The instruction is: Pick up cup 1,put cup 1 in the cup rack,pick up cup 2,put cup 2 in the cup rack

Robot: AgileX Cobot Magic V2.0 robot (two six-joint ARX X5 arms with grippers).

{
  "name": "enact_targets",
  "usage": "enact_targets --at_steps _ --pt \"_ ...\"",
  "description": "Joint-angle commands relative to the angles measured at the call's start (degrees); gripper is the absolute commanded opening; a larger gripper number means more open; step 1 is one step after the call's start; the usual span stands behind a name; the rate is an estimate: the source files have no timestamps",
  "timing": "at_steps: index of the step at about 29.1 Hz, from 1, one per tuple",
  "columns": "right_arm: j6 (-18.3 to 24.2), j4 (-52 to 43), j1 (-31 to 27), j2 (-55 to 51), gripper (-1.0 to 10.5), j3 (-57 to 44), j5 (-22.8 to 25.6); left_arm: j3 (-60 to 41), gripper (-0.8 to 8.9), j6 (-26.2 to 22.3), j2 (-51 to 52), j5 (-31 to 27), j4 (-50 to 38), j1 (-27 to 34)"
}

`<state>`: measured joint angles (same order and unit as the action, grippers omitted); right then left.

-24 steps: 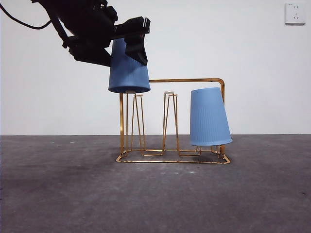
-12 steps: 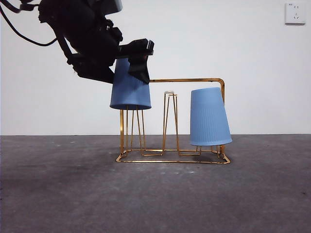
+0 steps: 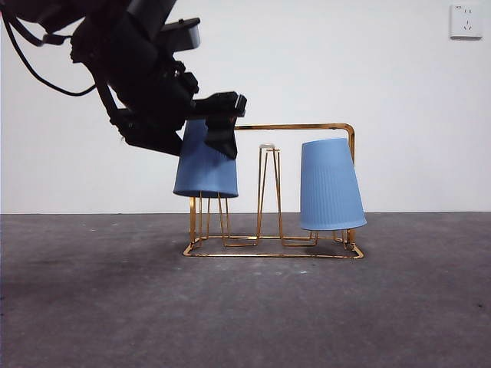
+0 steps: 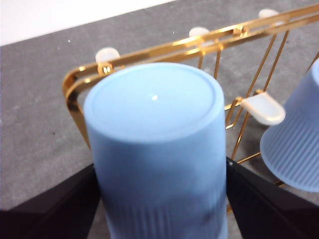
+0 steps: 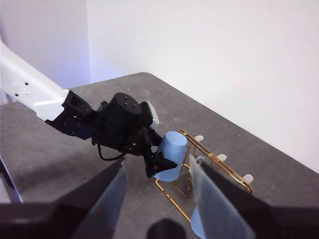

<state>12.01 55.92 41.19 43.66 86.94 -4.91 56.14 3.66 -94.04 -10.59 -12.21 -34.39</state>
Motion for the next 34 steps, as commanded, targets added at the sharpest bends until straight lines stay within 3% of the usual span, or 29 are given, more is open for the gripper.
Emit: enact_targets --at_steps 1,24,25,27,29,33,34 --pt "0.0 -0.2 0.0 -0.1 2.2 -0.4 0.0 -0.1 -0.07 0.7 -1.4 0.0 -0.8 0.2" --pt "0.0 1.2 0.0 -0.1 2.2 -0.4 0.0 -0.1 0.14 0.8 -6.3 -0.2 1.0 0.5" --pt "0.0 1.3 0.0 -0.1 2.2 -0.4 0.0 -0.1 0.80 0.8 -6.3 -0.1 1.0 0.5" --pt "0.0 1.3 0.0 -0.1 2.2 -0.4 0.0 -0.1 3.02 1.3 -6.3 0.0 1.1 0.6" --pt "0.0 1.3 0.0 -0.1 2.2 -0.4 0.0 -0.1 4.23 1.3 -6.3 0.0 1.5 0.6" --pt "0.0 1.3 0.0 -0.1 2.2 -0.4 0.0 -0.1 4.52 2.5 -6.2 0.1 3.4 0.6" --pt "0.0 1.3 0.0 -0.1 2.2 -0.4 0.0 -0.1 4.96 2.8 -6.2 0.1 3.9 0.6"
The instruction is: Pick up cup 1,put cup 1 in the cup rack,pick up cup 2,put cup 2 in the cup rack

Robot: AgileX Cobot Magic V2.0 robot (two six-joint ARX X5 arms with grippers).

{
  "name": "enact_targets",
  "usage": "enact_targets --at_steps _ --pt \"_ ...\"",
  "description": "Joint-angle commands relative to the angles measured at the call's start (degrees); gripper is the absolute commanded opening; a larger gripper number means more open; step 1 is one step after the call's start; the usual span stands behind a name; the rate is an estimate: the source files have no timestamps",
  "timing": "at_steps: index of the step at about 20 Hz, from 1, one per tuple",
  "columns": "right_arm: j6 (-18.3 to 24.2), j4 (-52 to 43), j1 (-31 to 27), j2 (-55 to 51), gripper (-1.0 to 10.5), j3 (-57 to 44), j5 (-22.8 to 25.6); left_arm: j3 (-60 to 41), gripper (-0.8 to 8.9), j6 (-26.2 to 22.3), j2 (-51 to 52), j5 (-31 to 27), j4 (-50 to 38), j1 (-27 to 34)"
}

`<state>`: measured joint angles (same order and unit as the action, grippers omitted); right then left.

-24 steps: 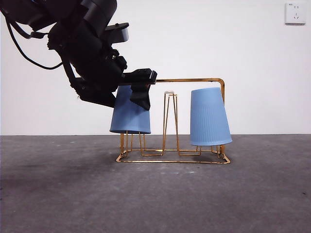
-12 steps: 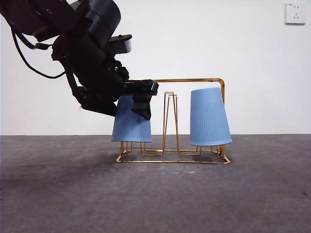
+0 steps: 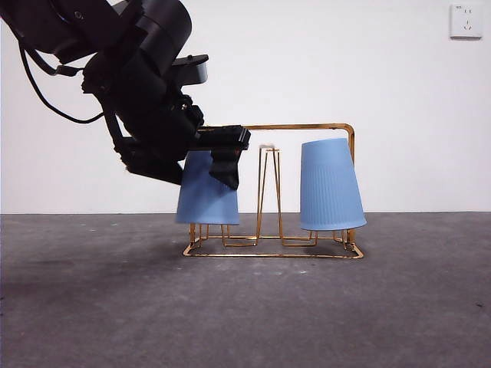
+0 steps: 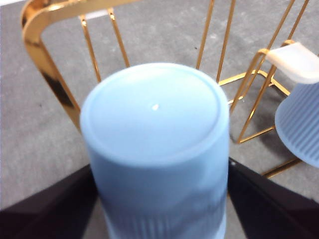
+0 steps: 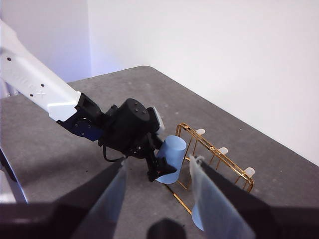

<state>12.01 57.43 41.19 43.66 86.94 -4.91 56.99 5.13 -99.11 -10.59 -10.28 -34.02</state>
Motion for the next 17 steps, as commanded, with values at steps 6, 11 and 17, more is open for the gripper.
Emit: enact_targets --at_steps 6,11,17 --pt "0.0 -0.1 0.0 -0.1 2.2 -0.4 0.0 -1.0 5.70 2.4 -1.0 0.2 4.9 0.3" --pt "0.0 0.0 0.0 -0.1 2.2 -0.4 0.0 -1.0 5.70 3.7 -0.5 0.5 8.3 0.3" --pt "0.0 0.0 0.0 0.0 2.2 -0.4 0.0 -1.0 5.69 3.7 4.8 0.5 14.2 0.3"
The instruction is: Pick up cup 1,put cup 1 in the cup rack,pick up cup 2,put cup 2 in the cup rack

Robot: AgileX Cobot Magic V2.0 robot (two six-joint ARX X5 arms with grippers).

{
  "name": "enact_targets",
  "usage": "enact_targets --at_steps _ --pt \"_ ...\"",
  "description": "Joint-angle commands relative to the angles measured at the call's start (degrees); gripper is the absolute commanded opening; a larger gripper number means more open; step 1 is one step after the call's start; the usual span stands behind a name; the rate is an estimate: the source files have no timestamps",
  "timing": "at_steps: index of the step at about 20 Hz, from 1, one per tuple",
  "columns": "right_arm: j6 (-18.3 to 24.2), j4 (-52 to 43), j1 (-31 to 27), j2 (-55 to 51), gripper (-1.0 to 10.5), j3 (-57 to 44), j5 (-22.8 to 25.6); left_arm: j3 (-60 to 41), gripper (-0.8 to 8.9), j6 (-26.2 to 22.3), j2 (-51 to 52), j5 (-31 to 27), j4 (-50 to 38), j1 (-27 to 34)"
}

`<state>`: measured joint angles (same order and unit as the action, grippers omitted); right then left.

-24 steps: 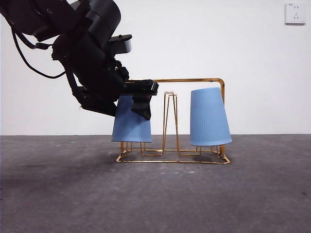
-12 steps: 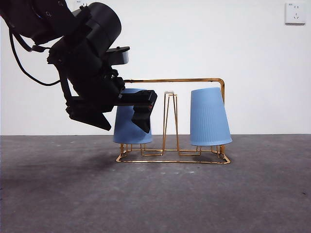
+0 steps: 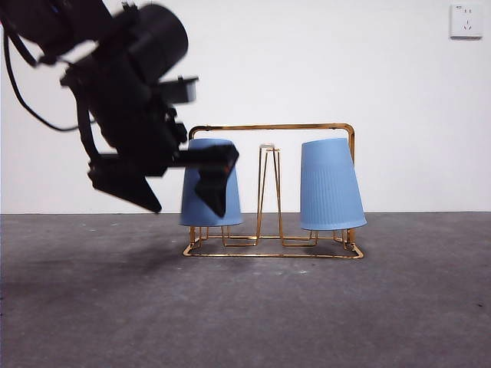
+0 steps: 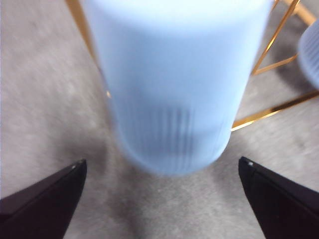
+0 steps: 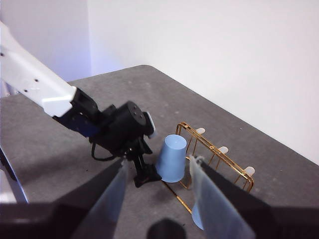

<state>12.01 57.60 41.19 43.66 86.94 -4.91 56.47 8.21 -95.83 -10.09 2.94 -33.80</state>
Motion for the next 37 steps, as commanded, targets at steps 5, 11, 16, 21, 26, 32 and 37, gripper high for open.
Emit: enact_targets --at_steps 5,11,16,21,26,32,37 --pt "-0.2 1.5 0.0 0.1 2.2 -0.4 0.4 -0.4 5.66 0.6 10.7 1.8 9.9 0.1" --pt "-1.5 9.6 0.0 2.0 2.2 -0.4 5.0 -0.4 5.65 0.6 26.3 12.1 25.0 0.1" --pt "-3.0 17.0 0.0 5.1 2.2 -0.4 6.1 -0.3 5.62 2.1 39.1 19.7 34.9 0.1" --pt "-4.1 21.1 0.0 8.2 2.2 -0.4 6.0 0.8 2.58 4.0 48.8 22.7 36.6 0.1" --pt "-6.0 21.1 0.0 10.0 -0.1 -0.4 6.0 2.9 -0.08 4.0 52.3 22.5 36.9 0.1" --pt "-6.0 21.1 0.0 11.0 0.0 -0.4 6.0 3.8 -0.03 4.0 52.2 22.5 36.8 0.1" --pt "-6.0 21.1 0.0 11.5 0.0 -0.4 6.0 3.8 -0.03 4.0 52.1 22.5 36.8 0.1"
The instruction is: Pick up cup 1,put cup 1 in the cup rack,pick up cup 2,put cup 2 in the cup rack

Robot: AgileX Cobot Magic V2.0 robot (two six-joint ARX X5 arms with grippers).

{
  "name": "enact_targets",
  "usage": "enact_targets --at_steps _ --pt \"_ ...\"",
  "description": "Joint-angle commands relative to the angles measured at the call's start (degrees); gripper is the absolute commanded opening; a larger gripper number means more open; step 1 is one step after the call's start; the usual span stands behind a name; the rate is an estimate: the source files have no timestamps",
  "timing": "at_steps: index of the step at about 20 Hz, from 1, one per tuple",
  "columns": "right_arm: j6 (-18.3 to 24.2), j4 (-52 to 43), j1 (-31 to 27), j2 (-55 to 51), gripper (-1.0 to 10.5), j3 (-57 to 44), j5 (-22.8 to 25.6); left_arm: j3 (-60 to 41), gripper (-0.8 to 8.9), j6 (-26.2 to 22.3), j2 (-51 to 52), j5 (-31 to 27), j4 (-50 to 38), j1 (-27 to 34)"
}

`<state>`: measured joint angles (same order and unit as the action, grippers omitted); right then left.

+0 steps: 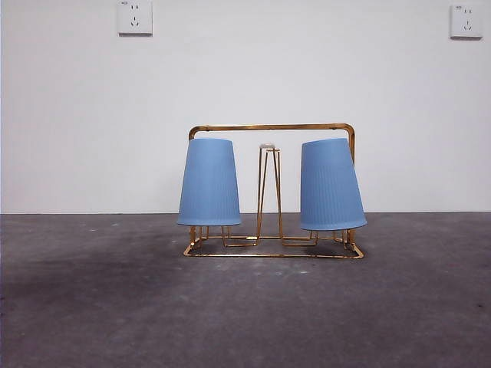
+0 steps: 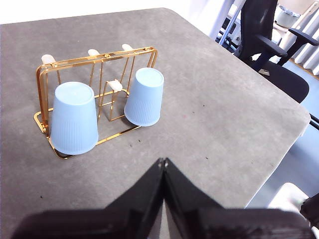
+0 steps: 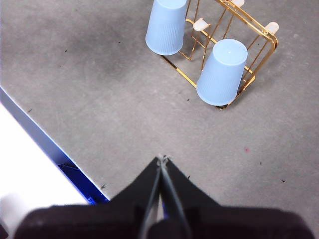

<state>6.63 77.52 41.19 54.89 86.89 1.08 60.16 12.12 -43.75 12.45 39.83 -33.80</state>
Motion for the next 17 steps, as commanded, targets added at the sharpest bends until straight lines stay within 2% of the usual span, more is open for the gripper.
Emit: enact_targets --at_steps 1,6,8,10,12,14,17 --pt "-0.6 1.2 0.0 0.4 0.0 -0.4 0.0 0.1 -0.03 0.1 0.0 0.0 -0.2 0.1" --pt "-0.6 1.0 0.0 1.3 0.0 -0.4 0.0 0.1 -0.03 -0.1 -0.4 -0.5 -0.2 0.1" --pt "-0.6 0.5 0.0 1.6 0.0 -0.4 0.0 0.1 -0.03 -5.3 -0.9 -1.0 1.1 0.1" --pt "-0.6 0.1 0.0 1.9 0.0 -0.4 0.0 0.1 -0.03 -11.3 -1.0 -7.9 0.6 0.2" --pt "-0.6 0.1 0.0 2.1 0.0 -0.4 0.0 0.0 -0.03 -13.7 -1.0 -15.4 -2.7 0.9" --pt "-0.6 0.1 0.0 2.3 0.0 -0.4 0.0 -0.3 -0.03 -18.4 1.0 -18.6 -5.6 4.3" --pt "-0.6 0.0 0.0 2.3 0.0 -0.4 0.0 -5.3 -0.03 -21.5 7.2 -17.0 -14.1 15.0"
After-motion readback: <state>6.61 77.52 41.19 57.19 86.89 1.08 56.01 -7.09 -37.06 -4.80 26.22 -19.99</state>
